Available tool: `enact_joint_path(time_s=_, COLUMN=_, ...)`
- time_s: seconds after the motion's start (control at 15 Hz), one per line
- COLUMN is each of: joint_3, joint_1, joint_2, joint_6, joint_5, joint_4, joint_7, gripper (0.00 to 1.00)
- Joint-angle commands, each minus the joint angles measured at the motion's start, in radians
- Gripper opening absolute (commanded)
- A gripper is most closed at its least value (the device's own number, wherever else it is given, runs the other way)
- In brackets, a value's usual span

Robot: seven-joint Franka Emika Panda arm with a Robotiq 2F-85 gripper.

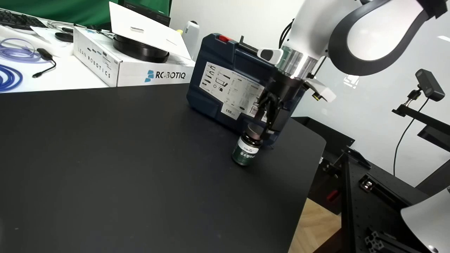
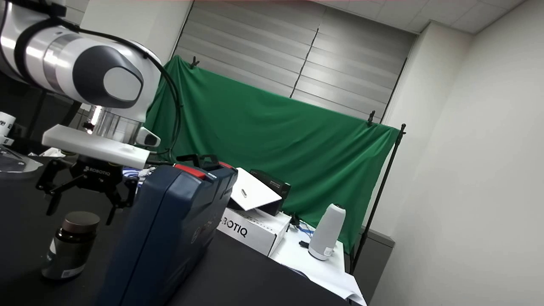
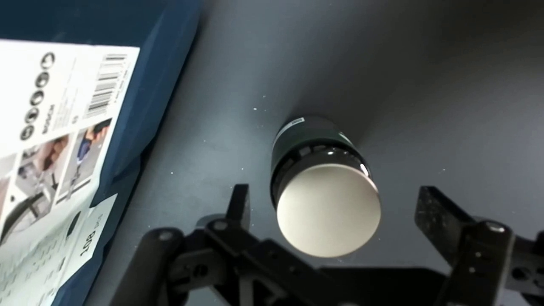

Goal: Move the bottle to the right

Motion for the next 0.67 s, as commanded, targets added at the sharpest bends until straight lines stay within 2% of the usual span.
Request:
enact_joint_path(time_s=0.0, joint_3=0.006, joint_1=-0.015, joint_2=0.057, joint_6=0.031, joint_5=-0.026, joint_4=0.009, joint_7=0.027, gripper=1.00)
enact_joint_path(time_s=0.27, joint_3=0.007, joint_1=-0.015, joint_2=0.077, joint_6=0.037, joint_5=-0.035, joint_4=0.014, joint_7=0.030, gripper=1.00)
enact_joint_path(time_s=0.33, joint_3=0.008, joint_1=-0.018, joint_2=0.079, joint_6=0.047, joint_5=-0.036, joint_4=0.013, joint_7=0.030, gripper=0.75)
enact_joint_path(time_s=0.4, joint_3=0.007, joint_1=-0.017, joint_2=0.080, joint_6=0.051, joint_5=-0.040, joint_4=0.013, joint_7=0.034, gripper=0.75)
enact_joint_path(time_s=0.6, joint_3=0.012, joint_1=-0.021, joint_2=0.077, joint_6=0.056, joint_5=-0.036, joint_4=0.012, joint_7=0.034, gripper=0.53)
